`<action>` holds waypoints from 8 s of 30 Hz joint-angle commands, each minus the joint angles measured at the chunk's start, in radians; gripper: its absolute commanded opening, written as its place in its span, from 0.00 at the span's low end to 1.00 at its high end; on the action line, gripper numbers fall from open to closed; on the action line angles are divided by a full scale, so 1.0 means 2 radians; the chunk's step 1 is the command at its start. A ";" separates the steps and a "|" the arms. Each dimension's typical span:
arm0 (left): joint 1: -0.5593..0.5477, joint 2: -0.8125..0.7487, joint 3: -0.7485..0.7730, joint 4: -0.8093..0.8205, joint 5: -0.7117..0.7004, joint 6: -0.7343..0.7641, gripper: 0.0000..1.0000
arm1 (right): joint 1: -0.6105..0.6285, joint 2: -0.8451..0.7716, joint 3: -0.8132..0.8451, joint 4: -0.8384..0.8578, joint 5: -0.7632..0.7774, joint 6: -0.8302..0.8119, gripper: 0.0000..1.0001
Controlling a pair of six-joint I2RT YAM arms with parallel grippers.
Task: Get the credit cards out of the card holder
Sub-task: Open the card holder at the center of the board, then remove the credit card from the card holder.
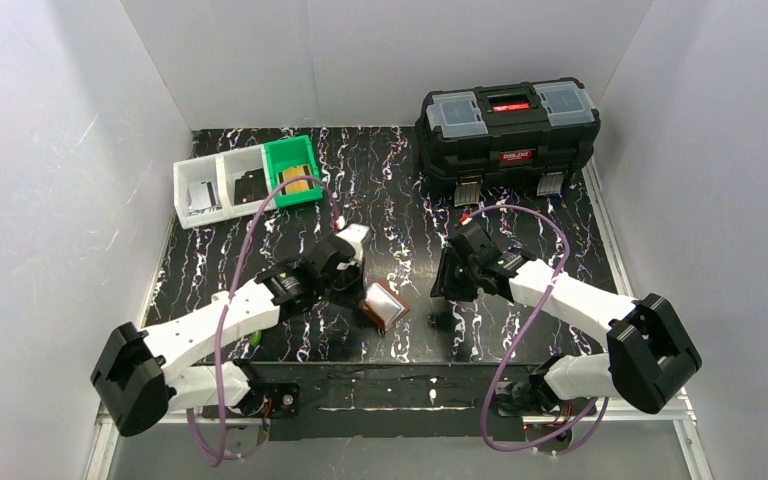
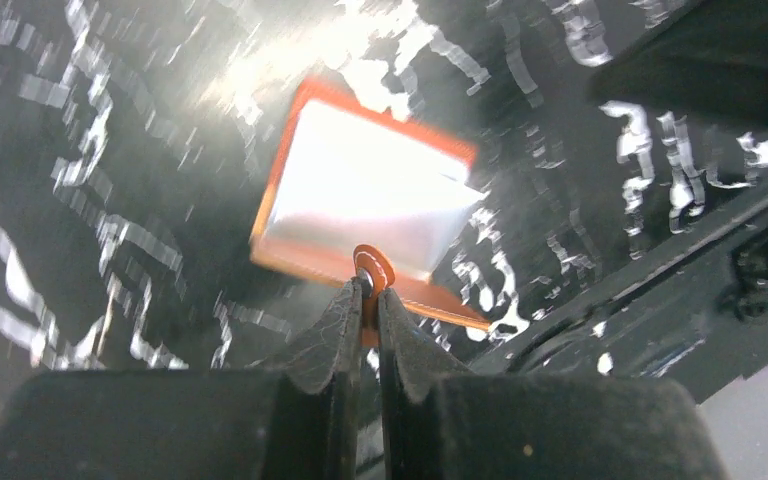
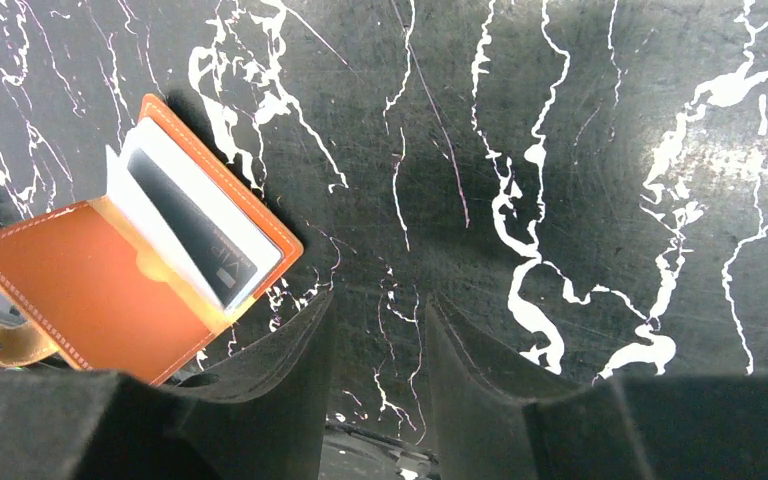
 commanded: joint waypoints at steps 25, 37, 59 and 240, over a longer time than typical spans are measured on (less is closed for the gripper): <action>0.052 0.232 0.094 -0.059 -0.098 -0.069 0.00 | 0.015 0.018 0.043 0.003 -0.012 -0.034 0.47; 0.057 0.244 0.128 -0.069 -0.044 -0.059 0.00 | 0.015 0.076 0.089 0.007 -0.048 -0.037 0.46; 0.066 0.168 0.165 -0.134 -0.031 -0.035 0.43 | 0.052 0.175 0.158 0.035 -0.099 -0.023 0.38; 0.194 0.232 -0.104 0.317 0.326 -0.202 0.00 | 0.021 0.250 0.115 -0.040 -0.072 -0.009 0.01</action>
